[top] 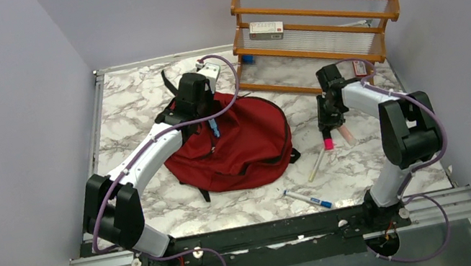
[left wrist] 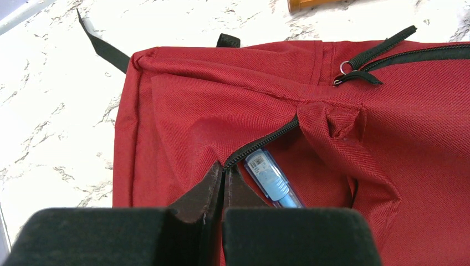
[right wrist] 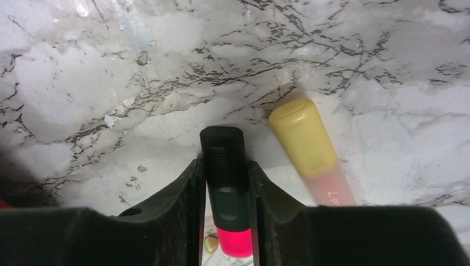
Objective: Pack the student bag
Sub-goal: Pick up the stationery from the center of the board, then place the stationery in the student bag.
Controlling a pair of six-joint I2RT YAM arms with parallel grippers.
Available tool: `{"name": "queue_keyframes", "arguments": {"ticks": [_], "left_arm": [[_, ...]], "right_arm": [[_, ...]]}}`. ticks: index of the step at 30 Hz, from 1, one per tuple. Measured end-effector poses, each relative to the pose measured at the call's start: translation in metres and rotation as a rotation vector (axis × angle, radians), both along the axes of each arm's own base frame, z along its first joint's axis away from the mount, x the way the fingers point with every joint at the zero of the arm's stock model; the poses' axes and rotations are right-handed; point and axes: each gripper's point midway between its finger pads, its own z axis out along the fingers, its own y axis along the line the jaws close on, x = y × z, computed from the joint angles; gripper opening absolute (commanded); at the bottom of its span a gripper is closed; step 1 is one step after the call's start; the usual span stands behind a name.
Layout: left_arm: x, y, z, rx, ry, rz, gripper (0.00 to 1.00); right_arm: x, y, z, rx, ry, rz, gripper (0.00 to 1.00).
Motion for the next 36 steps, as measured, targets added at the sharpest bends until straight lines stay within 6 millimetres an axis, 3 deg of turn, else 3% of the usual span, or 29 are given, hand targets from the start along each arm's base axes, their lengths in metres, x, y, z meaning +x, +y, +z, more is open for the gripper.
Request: {"name": "queue_keyframes", "arguments": {"ticks": [5,10,15,18,21,27,31,36], "left_arm": [[0.000,0.000,0.000,0.000,0.000,0.000,0.00],[0.000,0.000,0.000,0.000,0.000,0.000,0.00],[0.000,0.001,0.000,0.000,0.001,0.001,0.00],[0.001,0.001,0.000,-0.001,0.001,0.002,0.00],[0.001,0.001,0.000,-0.002,0.001,0.001,0.00],[0.001,0.001,0.000,-0.002,0.002,0.001,0.00],[0.000,0.001,0.000,-0.003,0.003,-0.001,0.00],[0.001,0.001,0.000,-0.004,0.003,-0.001,0.00]], "right_arm": [[0.005,-0.007,0.017,-0.033,-0.058,-0.014,0.07],[0.020,-0.002,0.085,0.018,-0.280,-0.019,0.01],[0.034,0.045,0.177,0.279,-0.600,0.011,0.01],[0.028,0.093,0.211,0.461,-0.722,0.074,0.00],[0.018,0.141,0.217,0.606,-0.751,0.126,0.01],[0.001,0.229,0.210,0.801,-0.762,0.211,0.01],[0.002,0.271,0.204,0.858,-0.795,0.248,0.00],[0.009,0.307,0.185,0.882,-0.842,0.265,0.01]]}}
